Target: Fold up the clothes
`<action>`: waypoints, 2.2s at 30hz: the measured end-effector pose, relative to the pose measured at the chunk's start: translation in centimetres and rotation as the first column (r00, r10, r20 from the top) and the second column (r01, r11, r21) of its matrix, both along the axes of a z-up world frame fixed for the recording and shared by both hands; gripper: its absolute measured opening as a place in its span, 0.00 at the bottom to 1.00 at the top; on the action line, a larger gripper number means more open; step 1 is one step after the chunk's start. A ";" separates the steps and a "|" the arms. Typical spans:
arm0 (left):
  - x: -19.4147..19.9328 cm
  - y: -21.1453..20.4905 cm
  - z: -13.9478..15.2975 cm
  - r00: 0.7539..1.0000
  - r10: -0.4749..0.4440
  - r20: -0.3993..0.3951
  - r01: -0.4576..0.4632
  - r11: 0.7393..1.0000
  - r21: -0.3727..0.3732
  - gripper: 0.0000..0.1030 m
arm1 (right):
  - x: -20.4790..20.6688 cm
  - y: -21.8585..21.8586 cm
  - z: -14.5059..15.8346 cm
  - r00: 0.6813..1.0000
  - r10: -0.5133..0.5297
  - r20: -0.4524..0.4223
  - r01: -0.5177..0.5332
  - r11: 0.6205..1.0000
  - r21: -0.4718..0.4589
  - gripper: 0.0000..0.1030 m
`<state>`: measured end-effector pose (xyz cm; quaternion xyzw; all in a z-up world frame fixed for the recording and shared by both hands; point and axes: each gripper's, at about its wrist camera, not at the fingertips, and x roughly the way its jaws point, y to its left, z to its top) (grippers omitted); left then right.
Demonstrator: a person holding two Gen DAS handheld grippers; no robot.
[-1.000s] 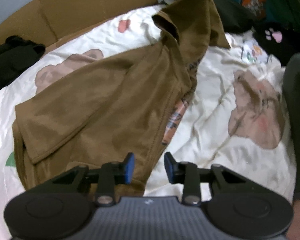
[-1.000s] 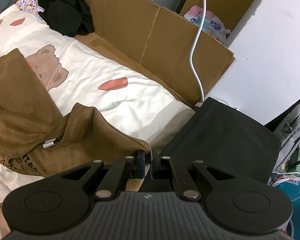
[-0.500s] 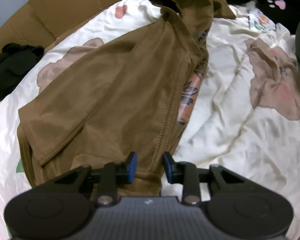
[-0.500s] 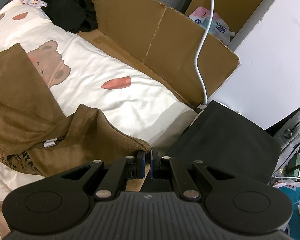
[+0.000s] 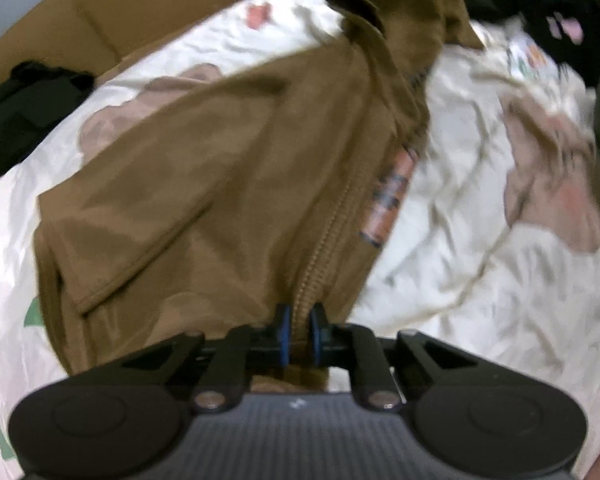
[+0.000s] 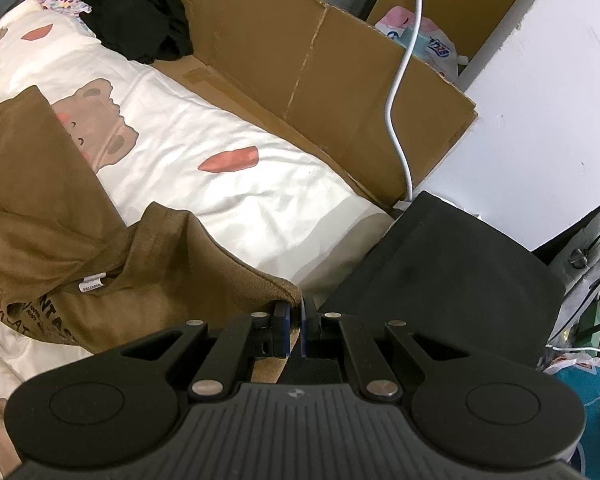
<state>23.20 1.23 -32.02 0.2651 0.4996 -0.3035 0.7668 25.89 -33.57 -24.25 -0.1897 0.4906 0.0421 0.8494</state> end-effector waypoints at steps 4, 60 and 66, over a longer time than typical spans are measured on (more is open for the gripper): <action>1.2 1.7 2.8 0.996 0.076 0.047 -0.074 0.996 -0.041 0.10 | -0.4 -0.1 0.6 1.000 -0.005 0.009 0.005 1.000 0.006 0.05; -2.9 1.3 63.4 0.322 0.540 0.778 -0.386 0.825 -0.413 0.07 | -9.4 -5.2 48.1 0.644 0.057 0.763 -0.162 0.985 0.063 0.04; -5.6 -0.2 68.6 0.254 0.541 0.802 -0.359 0.823 -0.441 0.07 | -11.9 -6.5 53.1 0.576 0.059 0.815 -0.169 0.985 0.048 0.04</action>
